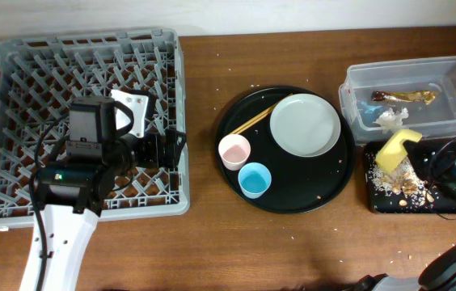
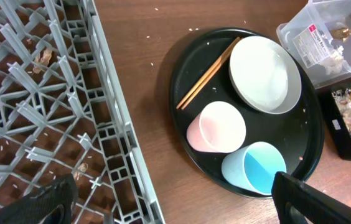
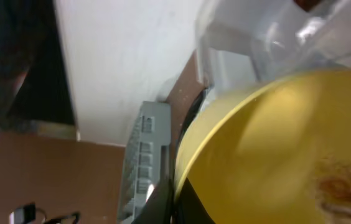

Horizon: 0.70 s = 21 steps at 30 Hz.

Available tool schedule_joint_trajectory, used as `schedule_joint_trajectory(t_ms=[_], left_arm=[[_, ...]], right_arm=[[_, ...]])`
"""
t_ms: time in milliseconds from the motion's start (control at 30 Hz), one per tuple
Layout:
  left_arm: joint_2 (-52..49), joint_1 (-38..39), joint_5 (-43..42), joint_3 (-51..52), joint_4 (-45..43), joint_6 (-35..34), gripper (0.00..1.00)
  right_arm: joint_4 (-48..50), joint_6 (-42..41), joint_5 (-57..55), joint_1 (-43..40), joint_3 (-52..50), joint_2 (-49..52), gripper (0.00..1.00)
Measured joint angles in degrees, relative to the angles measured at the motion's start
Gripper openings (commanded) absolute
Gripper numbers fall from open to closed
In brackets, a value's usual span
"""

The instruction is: Sort waste into correct bins and load items into the dishwasher rack

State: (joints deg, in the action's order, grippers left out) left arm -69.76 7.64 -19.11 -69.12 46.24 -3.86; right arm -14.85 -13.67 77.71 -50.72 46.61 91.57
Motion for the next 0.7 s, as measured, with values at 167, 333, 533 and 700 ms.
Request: schedule_joint_trajectory(t_ms=[167,333,533,700], left_arm=[[0.00,0.00,0.00,0.00,0.02,0.02,0.99],[0.00,0.00,0.00,0.00,0.07,0.02,0.99],[0.00,0.00,0.00,0.00,0.04,0.02,0.99],[0.00,0.00,0.00,0.00,0.07,0.02,0.99]], right_arm=[[-4.02,-4.22,-3.87,-0.22,0.17,-0.28,0.04],[-7.56,-3.65,-3.43,0.52,0.13,-2.05,0.04],[-12.98,-0.52,-4.83,3.15,0.13,-10.82,0.04],[-20.85,3.19,-22.34,29.03,0.87,-27.65,0.04]])
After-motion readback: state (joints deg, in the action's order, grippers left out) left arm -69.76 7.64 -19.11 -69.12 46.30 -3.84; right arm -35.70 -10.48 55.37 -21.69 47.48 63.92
